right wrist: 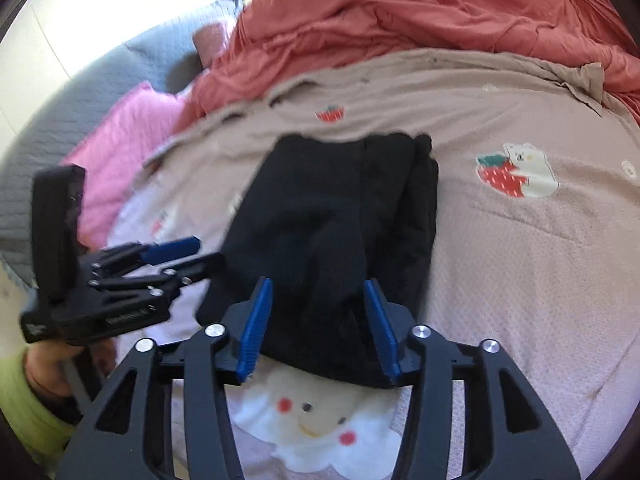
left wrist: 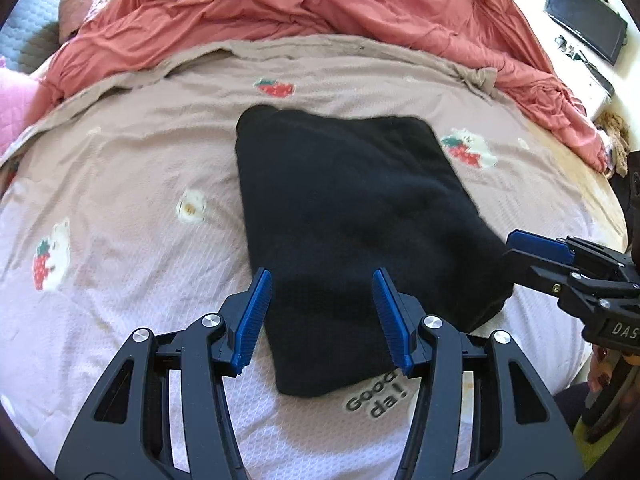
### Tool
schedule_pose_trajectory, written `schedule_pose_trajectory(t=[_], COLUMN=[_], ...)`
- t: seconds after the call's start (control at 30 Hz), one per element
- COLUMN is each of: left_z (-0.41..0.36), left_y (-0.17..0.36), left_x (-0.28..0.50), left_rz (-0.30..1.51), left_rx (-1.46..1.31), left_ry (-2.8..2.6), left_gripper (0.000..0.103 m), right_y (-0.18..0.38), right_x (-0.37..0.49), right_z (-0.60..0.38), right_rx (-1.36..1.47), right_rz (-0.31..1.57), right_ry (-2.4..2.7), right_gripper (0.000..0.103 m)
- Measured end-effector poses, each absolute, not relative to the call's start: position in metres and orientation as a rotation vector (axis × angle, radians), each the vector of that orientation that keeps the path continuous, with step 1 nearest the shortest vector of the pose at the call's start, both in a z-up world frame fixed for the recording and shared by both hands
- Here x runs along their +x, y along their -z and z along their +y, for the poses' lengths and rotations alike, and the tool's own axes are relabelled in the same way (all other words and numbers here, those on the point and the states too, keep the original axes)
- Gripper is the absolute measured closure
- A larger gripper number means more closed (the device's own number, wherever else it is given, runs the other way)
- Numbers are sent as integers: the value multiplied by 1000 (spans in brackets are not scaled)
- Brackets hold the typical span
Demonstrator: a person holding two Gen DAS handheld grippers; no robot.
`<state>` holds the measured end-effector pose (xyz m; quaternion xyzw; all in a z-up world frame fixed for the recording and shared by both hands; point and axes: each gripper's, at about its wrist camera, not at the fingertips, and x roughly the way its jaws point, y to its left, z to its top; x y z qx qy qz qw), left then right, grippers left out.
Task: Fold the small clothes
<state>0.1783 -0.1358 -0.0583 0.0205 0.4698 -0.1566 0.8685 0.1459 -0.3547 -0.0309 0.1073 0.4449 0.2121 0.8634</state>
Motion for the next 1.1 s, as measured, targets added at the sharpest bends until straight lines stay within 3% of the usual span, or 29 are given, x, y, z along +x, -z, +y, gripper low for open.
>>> schedule_pose_trajectory(t=[0.13, 0.17, 0.2, 0.23, 0.33, 0.5, 0.73, 0.97, 1.1], left_z=[-131, -131, -130, -130, -130, -131, -131, -130, -129], left_y=[75, 79, 81, 82, 82, 76, 84, 84, 86], left_x=[180, 180, 180, 180, 179, 175, 175, 176, 178], left_rz=[1037, 1054, 1060, 1062, 1071, 1072, 1098, 1099, 1099], left_rx=[29, 28, 23, 16, 7, 11, 16, 16, 13], left_ry=[312, 310, 310, 309, 314, 330, 326, 329, 326], left_gripper=[57, 57, 57, 57, 57, 57, 56, 55, 55], right_y=[46, 49, 51, 52, 50, 34, 60, 66, 61], right_x=[152, 153, 154, 154, 153, 141, 147, 150, 147], right_z=[-353, -352, -352, -352, -351, -355, -361, -359, -365], right_rx=[219, 214, 213, 221, 229, 248, 266, 250, 292], right_rz=[984, 993, 1000, 1003, 998, 952, 1075, 1092, 1062], right_ry=[-430, -427, -427, -441, -476, -484, -393, -351, -379], right_gripper=[51, 54, 62, 85, 90, 91, 90, 82, 71])
